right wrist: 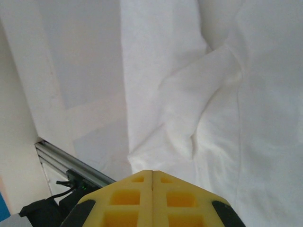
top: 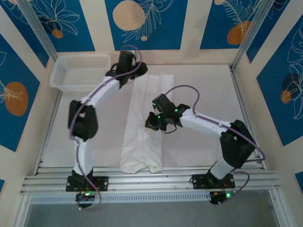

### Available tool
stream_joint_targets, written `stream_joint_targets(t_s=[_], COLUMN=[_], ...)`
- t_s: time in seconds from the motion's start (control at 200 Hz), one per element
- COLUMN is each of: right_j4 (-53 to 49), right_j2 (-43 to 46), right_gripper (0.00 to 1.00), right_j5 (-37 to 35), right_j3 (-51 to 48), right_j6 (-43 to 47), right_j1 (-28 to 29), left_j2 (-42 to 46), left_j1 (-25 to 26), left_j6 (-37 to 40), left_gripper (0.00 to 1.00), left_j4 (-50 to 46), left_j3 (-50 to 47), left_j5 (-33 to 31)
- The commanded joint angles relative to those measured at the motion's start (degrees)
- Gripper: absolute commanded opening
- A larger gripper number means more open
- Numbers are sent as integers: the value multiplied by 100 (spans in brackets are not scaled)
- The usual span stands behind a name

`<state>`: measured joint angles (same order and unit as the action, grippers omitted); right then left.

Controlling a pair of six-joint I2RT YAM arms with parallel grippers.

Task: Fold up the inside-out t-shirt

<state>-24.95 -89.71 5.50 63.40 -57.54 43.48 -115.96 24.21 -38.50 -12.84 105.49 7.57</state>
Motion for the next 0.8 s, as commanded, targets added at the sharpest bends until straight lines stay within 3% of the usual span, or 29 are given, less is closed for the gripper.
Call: stream_joint_targets(t_s=[0.0,0.15,0.405,0.62,0.795], right_j4=[-334,-19,122,-86,-780], right_j2=[161,-108,-1444,-2525,-3474], right_gripper=[1,0,0,0,0], right_j5=[-326,-134,161,201,85], right_j3=[-387,-653,181,1202,2629], right_j6=[102,18,613,824,1204], right_j1=[-120,-796,-1636,-2230,-2682], left_j2=[896,1878,1937,1164,465], left_j1=[-12,-8,33,97,130], left_j6=[531,611,359,87,-281], left_gripper=[22,0,0,0,0], left_j4=[-408,-437,226,839,1042], left_j3=[-956,-2666,-4245,-4349,-3827], left_j5=[-125,-292,551,584,164])
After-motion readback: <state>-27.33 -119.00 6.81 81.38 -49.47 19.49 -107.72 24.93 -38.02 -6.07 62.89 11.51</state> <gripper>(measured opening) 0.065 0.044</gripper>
